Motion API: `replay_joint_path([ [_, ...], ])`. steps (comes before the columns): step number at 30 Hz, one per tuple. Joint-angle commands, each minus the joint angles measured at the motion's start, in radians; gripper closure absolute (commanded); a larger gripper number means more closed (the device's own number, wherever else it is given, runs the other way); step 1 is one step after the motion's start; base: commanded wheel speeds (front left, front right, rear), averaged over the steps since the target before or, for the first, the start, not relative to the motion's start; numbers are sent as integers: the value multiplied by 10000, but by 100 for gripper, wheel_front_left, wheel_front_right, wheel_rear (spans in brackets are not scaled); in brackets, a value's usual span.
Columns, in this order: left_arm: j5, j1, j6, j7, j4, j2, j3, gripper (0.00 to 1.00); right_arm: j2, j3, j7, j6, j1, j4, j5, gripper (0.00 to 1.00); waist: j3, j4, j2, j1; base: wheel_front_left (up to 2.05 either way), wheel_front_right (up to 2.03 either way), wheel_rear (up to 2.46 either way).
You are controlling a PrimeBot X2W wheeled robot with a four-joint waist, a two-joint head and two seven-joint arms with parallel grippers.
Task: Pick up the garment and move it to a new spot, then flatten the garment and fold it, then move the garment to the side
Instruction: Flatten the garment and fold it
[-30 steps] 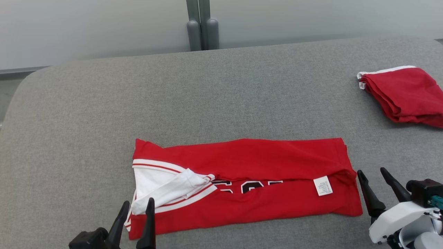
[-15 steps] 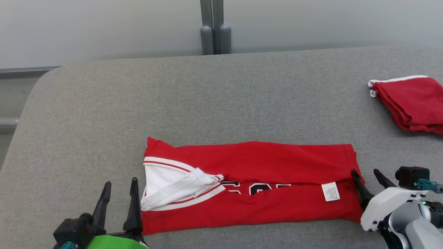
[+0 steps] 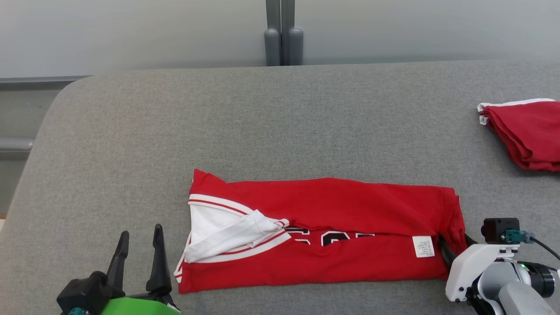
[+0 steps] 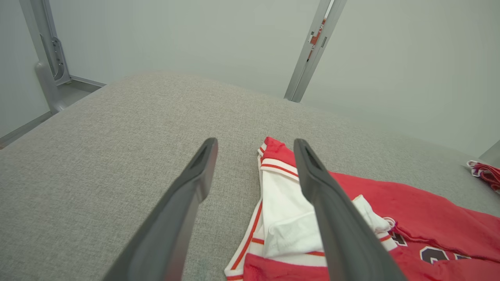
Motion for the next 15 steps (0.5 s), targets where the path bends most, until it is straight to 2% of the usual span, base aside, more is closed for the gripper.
replay_joint_path([
  [1,-27,-50,18,-63,28,49,57,0,79,75,64,1,-113,76,-48,95,22,-47,0,0,0,0,0],
  [2,-31,-52,25,-70,41,50,70,0,65,87,73,1,-174,81,-44,100,26,-76,0,0,0,0,0],
  [10,-33,66,112,-91,73,87,108,0,-301,-72,32,-9,-648,-47,375,100,-64,-599,0,0,0,0,0],
  [15,-31,120,101,-42,39,154,94,0,-899,-367,275,-7,-707,-422,714,100,-157,-1038,0,0,0,0,0],
])
